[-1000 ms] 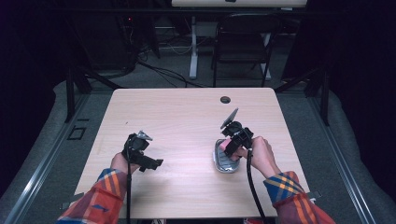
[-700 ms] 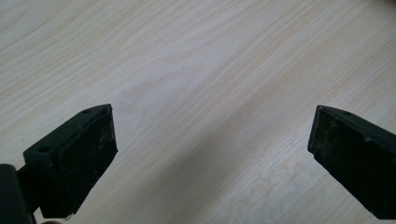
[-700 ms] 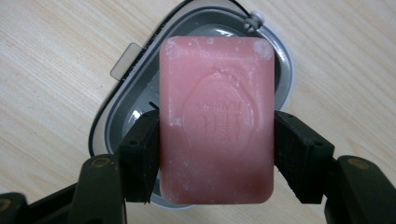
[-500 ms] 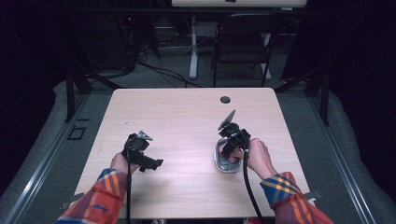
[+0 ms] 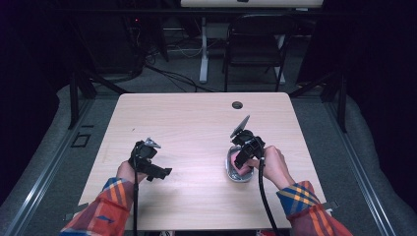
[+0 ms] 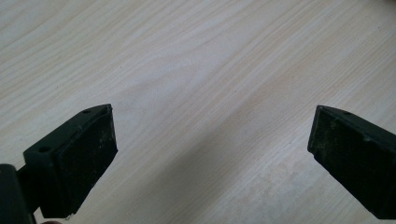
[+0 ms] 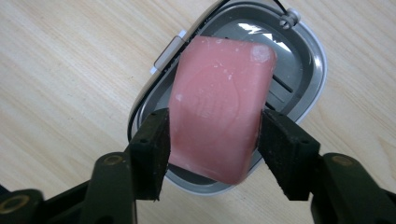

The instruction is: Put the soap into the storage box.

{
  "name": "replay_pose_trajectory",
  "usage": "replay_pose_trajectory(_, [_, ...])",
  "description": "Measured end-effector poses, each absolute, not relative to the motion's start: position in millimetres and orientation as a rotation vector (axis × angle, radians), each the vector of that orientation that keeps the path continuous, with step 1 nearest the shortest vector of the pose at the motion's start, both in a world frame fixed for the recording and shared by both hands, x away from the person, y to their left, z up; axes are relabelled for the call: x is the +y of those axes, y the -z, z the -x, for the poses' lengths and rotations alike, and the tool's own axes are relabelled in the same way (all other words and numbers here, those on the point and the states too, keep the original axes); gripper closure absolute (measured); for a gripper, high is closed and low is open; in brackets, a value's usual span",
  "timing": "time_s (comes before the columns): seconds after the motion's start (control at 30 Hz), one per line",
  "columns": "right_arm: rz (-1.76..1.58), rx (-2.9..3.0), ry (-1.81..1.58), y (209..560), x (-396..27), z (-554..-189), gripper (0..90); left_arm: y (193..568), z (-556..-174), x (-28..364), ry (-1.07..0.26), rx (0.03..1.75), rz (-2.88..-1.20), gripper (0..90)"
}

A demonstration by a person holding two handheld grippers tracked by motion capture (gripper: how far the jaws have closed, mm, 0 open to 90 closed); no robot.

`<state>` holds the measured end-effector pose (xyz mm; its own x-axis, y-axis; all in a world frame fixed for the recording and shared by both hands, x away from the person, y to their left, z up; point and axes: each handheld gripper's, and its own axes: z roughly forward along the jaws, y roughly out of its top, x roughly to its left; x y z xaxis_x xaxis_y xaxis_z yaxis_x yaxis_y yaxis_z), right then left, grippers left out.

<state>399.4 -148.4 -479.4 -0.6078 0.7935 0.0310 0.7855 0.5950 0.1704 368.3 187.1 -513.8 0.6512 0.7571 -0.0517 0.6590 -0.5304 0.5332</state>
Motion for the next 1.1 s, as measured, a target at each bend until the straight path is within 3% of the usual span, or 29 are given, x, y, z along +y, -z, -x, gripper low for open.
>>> replay_pose_trajectory(0.37, [-1.233, 2.774, -0.331, 463.3, -154.2, -393.4, 44.6, 513.8, -368.0, 187.1, -0.250, 1.097, -2.356, 1.2])
replay_pose_trajectory(0.87, [-1.150, 2.733, -0.439, 445.4, -185.8, -382.8, 28.2, 513.4, -367.8, 187.2, -0.253, 1.096, -2.355, 1.2])
replay_pose_trajectory(1.1, [-1.169, 2.682, -0.471, 445.0, -206.0, -375.0, 15.1, 513.3, -367.5, 187.3, -0.253, 1.096, -2.352, 1.2])
